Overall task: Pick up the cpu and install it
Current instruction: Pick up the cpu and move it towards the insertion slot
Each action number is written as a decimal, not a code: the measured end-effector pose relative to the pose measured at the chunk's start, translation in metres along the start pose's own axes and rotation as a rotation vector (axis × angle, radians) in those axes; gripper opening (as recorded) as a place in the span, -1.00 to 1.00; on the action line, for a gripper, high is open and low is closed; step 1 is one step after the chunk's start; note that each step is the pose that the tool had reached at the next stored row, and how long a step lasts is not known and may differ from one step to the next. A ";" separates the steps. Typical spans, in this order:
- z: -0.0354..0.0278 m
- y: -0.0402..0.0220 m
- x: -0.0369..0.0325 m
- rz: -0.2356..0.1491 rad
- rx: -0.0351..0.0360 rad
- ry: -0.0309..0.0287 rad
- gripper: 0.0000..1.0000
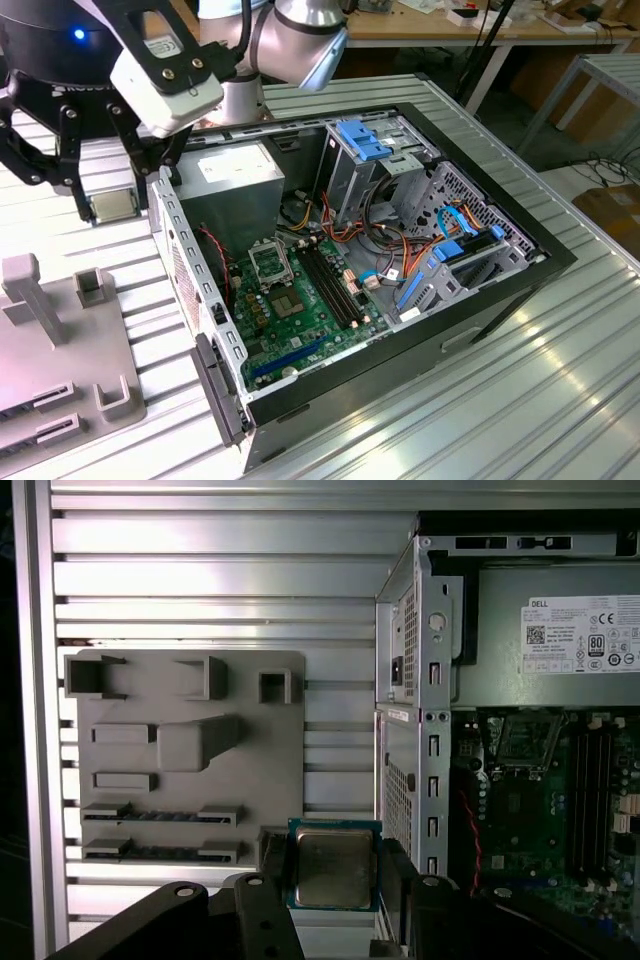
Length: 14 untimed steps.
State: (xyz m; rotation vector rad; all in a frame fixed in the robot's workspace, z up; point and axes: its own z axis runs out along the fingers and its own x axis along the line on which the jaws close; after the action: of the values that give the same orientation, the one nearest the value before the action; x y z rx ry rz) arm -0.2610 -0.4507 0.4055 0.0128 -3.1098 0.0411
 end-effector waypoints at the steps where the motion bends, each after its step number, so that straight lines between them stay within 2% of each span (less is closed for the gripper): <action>1: -0.0001 0.0000 -0.0016 0.000 0.0000 0.0000 -0.06; 14: -0.0008 -0.0002 -0.0253 0.000 0.0000 0.0000 -0.06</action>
State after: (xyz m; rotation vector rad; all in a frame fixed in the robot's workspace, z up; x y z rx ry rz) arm -0.2357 -0.4507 0.4055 0.0129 -3.1098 0.0411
